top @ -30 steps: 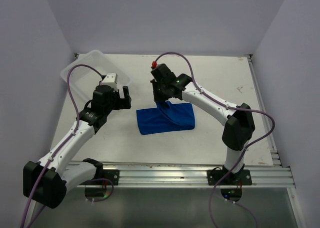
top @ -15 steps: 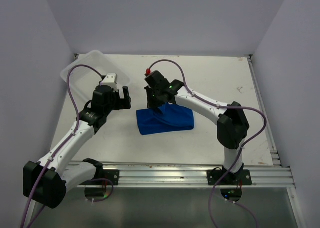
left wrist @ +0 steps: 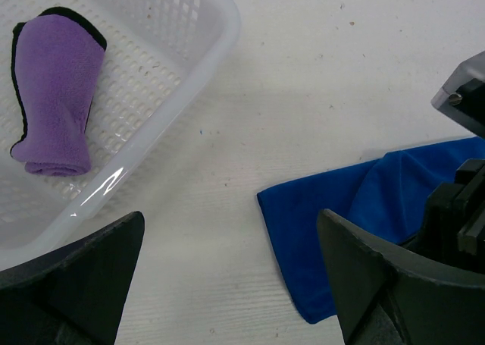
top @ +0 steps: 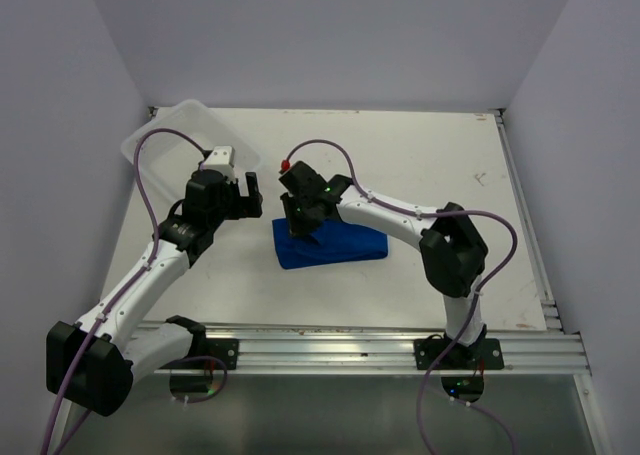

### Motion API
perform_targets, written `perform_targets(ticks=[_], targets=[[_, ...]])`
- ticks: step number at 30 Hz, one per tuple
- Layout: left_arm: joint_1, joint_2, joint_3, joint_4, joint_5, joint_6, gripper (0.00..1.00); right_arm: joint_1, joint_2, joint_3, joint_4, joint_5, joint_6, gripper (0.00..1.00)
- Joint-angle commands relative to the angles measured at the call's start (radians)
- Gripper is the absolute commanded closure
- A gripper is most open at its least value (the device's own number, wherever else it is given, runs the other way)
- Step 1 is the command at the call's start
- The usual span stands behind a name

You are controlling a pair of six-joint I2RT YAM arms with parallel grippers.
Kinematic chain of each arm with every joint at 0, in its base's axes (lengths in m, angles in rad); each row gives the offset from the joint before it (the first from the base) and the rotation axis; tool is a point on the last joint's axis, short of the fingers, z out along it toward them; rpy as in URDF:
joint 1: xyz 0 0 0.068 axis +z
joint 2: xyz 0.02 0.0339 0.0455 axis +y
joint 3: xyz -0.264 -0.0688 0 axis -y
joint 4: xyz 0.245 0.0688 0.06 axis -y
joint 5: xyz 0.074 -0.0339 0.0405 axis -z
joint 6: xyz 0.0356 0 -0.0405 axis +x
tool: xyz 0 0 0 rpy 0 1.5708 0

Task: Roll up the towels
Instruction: Fold the towel

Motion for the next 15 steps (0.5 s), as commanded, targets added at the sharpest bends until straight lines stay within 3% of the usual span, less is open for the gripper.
perform_targets(ticks=[1,6,10,15], targets=[[0.004,-0.023,-0.006,0.025,0.003,0.022,0.0,0.008,0.003,0.008,0.053,-0.042,0.017,0.77],[0.005,-0.029,-0.002,0.02,-0.015,0.025,0.0,0.008,0.019,0.1,0.025,-0.071,0.016,0.63],[0.005,-0.031,-0.002,0.019,-0.02,0.025,0.0,0.006,0.014,0.115,0.017,-0.067,0.029,0.62],[0.005,-0.032,-0.005,0.02,-0.014,0.023,0.0,-0.024,-0.075,0.008,-0.009,0.025,0.064,0.62]])
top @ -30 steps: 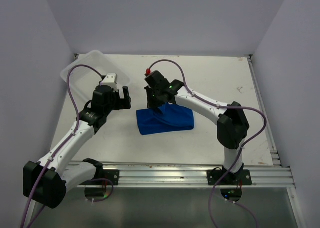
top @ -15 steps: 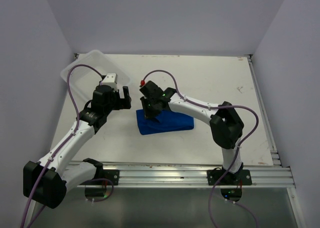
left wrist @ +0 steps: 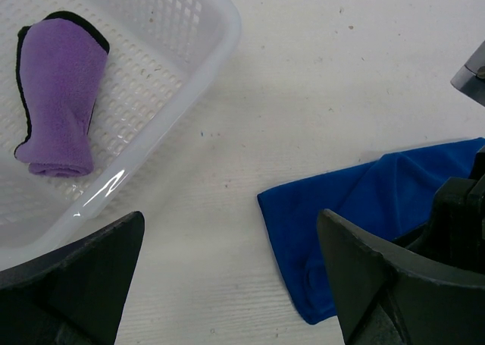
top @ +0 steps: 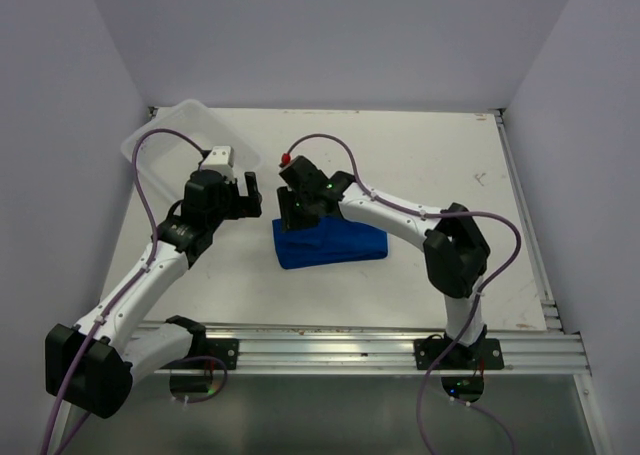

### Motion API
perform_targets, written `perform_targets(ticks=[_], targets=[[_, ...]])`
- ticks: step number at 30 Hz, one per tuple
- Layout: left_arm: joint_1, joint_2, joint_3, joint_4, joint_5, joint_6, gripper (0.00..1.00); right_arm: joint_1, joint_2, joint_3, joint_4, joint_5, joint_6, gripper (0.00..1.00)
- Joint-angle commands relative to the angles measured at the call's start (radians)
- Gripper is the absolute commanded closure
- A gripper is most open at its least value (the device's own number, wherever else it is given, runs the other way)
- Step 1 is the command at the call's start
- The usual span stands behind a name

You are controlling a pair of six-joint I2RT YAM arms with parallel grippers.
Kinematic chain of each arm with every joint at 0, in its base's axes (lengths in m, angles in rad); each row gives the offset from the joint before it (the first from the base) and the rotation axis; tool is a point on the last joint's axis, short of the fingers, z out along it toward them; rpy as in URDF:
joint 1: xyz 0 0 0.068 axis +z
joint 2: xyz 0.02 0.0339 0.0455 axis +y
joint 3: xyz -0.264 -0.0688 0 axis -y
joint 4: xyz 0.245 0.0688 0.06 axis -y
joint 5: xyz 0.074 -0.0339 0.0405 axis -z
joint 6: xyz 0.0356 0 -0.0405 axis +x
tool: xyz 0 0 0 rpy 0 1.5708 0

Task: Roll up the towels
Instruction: Fold the towel

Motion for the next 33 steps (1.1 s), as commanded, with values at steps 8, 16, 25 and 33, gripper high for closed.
perform_targets(ticks=[8,16,25,33], targets=[[0.005,-0.015,-0.005,0.026,0.007,0.021,0.0,-0.1,-0.195,-0.299,0.039,0.097,0.124,0.58],[0.005,-0.008,-0.005,0.026,0.015,0.021,0.0,-0.119,-0.158,-0.319,0.067,0.086,0.133,0.56],[0.005,0.002,-0.005,0.026,0.021,0.021,0.01,-0.125,-0.097,-0.282,0.081,0.061,0.132,0.56],[0.005,-0.001,-0.005,0.028,0.029,0.021,0.0,-0.123,-0.083,-0.273,0.088,0.058,0.133,0.66]])
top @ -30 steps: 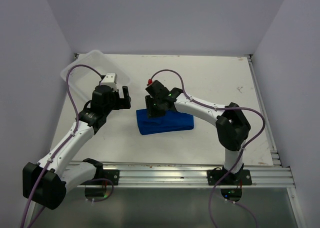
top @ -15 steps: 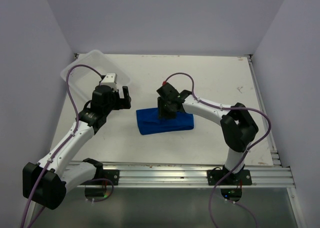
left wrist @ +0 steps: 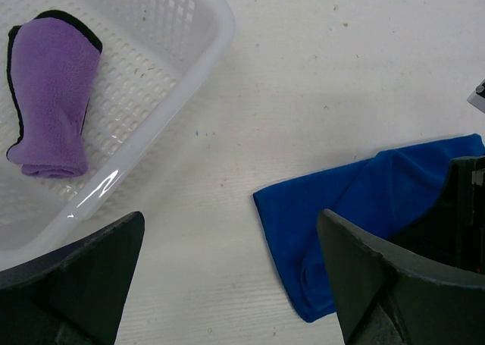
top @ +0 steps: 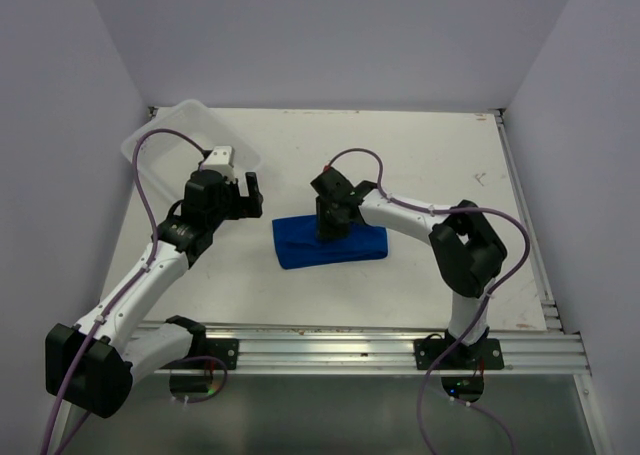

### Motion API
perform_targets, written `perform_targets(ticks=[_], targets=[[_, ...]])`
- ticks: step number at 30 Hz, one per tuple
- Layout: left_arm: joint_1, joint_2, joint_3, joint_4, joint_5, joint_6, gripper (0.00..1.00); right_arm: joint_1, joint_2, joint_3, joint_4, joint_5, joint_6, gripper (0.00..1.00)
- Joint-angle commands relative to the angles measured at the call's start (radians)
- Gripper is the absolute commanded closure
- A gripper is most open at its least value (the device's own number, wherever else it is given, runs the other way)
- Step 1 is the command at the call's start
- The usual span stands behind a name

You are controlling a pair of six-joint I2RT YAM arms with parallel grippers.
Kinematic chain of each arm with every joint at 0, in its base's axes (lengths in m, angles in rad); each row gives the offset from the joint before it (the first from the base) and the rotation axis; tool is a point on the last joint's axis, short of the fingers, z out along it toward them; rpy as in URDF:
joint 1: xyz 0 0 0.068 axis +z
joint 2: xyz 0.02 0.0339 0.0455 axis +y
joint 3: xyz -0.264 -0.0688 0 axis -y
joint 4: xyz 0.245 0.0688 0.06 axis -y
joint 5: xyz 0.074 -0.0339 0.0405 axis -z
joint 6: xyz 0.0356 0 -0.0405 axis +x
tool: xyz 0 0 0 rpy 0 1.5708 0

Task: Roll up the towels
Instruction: Fold the towel

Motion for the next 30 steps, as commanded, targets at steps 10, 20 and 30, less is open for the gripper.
perform_targets(ticks=[10,20,30], targets=[[0.005,-0.009,-0.005,0.028,0.015,0.023,0.0,-0.003,0.027,0.115,0.013,-0.015,0.012,1.0],[0.005,-0.021,-0.005,0.026,0.011,0.023,0.0,-0.005,0.069,0.19,0.03,-0.027,0.019,1.0],[0.005,-0.02,-0.005,0.028,0.012,0.023,0.0,-0.002,0.156,0.337,0.022,-0.076,0.033,1.0]])
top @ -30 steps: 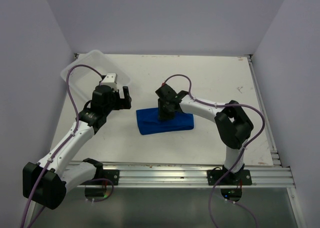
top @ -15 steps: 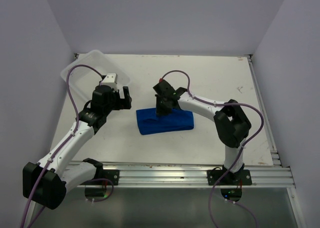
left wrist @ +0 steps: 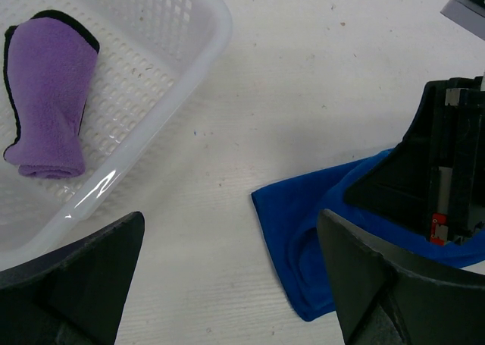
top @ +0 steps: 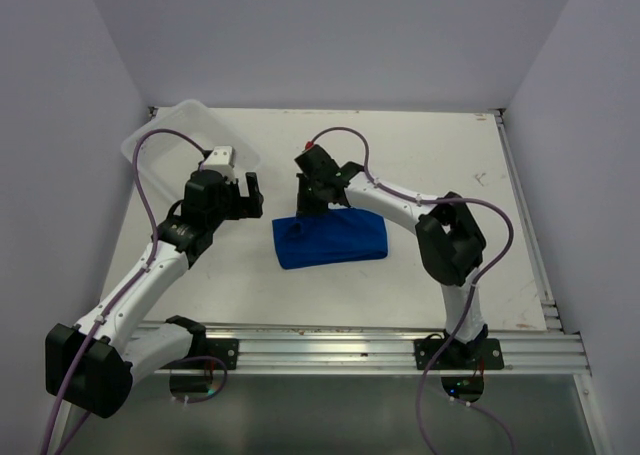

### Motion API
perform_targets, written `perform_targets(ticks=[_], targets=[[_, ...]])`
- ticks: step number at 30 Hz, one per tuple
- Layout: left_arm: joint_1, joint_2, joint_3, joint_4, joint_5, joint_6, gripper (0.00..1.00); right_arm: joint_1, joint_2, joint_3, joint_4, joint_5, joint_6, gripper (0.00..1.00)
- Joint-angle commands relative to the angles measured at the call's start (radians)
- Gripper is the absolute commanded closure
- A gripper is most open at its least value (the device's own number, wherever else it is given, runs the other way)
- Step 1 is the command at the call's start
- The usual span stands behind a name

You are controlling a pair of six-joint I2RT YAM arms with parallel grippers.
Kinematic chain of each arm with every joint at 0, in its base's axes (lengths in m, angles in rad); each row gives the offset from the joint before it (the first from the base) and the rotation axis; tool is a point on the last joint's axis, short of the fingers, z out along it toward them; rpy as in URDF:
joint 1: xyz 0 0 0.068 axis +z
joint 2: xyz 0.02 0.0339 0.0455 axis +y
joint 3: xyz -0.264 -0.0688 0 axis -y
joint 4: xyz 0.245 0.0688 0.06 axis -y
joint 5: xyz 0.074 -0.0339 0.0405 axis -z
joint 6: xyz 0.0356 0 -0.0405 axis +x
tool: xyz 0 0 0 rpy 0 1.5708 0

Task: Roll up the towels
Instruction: Fold the towel

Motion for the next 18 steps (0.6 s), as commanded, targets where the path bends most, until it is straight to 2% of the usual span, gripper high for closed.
perform_targets(ticks=[1,15,16,18], targets=[[0.005,-0.017,-0.005,0.028,0.004,0.023,0.0,-0.002,0.031,0.07,0.015,-0.04,0.02,1.0],[0.005,-0.013,-0.005,0.026,0.001,0.023,0.0,0.006,0.128,0.122,0.11,-0.118,0.057,1.0],[0.005,-0.014,-0.003,0.026,0.001,0.023,0.01,0.006,0.136,0.132,0.112,-0.112,0.057,0.96],[0.005,-0.013,-0.003,0.026,0.001,0.023,0.01,0.006,0.156,0.159,0.106,-0.109,0.057,0.95]])
